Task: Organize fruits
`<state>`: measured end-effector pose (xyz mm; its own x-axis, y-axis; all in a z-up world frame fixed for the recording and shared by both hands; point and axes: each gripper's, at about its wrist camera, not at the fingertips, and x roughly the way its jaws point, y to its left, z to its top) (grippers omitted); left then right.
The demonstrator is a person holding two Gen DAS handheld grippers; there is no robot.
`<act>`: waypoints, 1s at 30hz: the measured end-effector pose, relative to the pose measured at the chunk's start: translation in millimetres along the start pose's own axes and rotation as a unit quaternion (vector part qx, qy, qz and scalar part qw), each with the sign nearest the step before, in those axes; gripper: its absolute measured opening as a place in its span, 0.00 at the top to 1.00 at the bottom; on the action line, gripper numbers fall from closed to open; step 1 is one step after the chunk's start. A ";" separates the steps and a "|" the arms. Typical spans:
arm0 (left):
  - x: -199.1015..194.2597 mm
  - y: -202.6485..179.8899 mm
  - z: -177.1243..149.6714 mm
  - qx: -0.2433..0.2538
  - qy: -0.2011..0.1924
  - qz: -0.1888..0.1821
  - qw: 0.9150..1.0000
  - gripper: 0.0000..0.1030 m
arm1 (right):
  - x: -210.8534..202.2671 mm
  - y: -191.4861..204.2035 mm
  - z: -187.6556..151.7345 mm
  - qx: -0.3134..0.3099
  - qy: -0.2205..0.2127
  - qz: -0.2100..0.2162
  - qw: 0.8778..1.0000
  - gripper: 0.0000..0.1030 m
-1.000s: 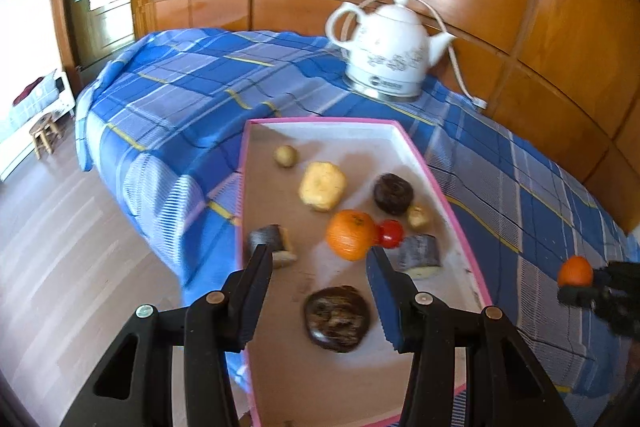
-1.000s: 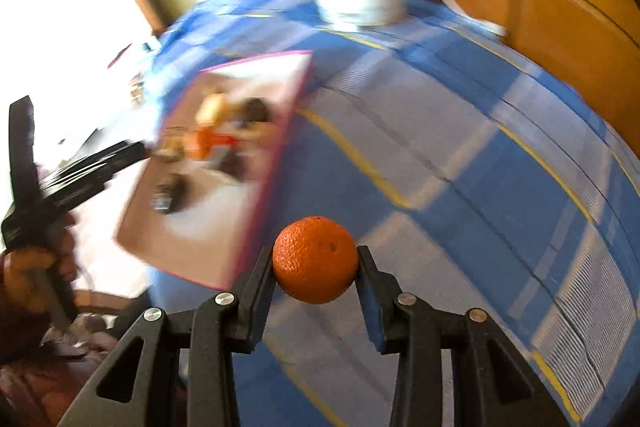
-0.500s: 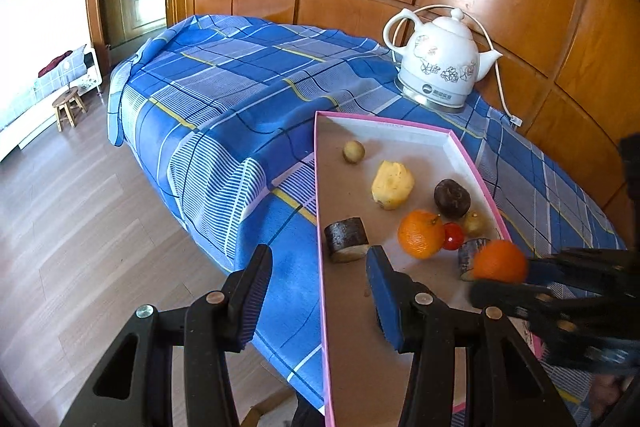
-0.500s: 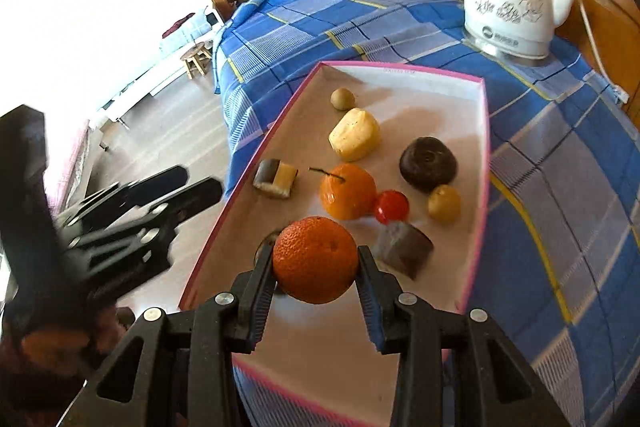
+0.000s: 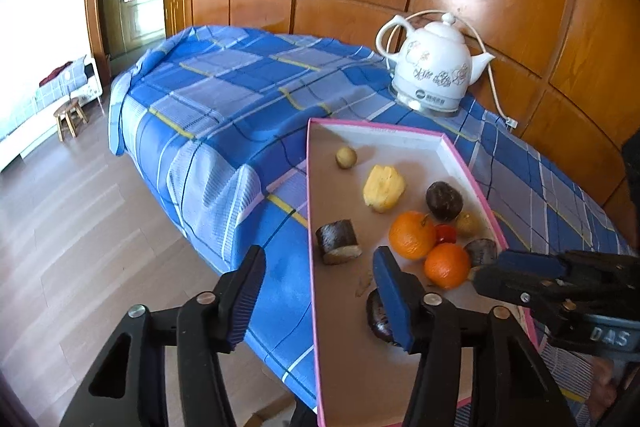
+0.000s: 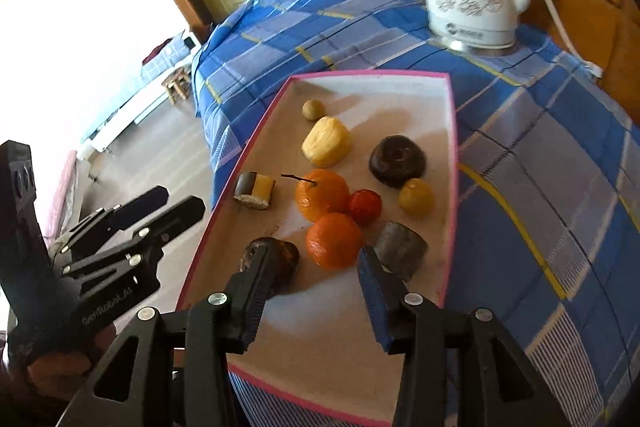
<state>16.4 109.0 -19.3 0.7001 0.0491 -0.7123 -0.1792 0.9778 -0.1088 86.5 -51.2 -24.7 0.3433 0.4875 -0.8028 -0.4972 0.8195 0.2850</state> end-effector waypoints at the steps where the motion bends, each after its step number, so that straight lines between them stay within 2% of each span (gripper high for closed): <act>1: -1.8 -1.8 0.4 0.002 -0.004 0.000 1.000 0.41 | -4.4 -1.1 -2.7 0.002 -0.005 -0.004 1.000 0.57; 8: -16.3 -21.9 0.5 0.027 -0.031 0.000 0.999 0.27 | -42.3 -16.8 -21.9 0.038 -0.053 -0.049 0.997 0.56; 12: -24.2 -31.5 -2.6 0.035 -0.044 0.000 0.998 0.20 | -56.3 -17.7 -32.0 0.035 -0.078 -0.105 0.991 0.54; 18: -31.4 -44.3 -7.5 0.043 -0.055 0.000 0.998 0.09 | -61.3 -21.0 -45.9 0.041 -0.088 -0.150 0.984 0.53; 20: -34.5 -47.8 -8.9 0.045 -0.059 0.003 0.997 0.04 | -62.3 -20.4 -49.2 0.039 -0.091 -0.158 0.982 0.53; 23: -38.9 -52.2 -10.0 0.049 -0.067 0.001 0.997 0.01 | -63.1 -17.8 -50.8 0.035 -0.094 -0.165 0.981 0.53; 30: -39.8 -56.7 -10.5 0.055 -0.065 0.008 0.996 0.00 | -65.2 -11.3 -50.1 0.025 -0.101 -0.169 0.980 0.53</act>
<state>-8.6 49.4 8.0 0.7832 0.0835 -0.6161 -0.1191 0.9927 -0.0170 29.9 -107.3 -1.8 0.6342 0.2316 -0.7377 -0.2900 0.9557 0.0507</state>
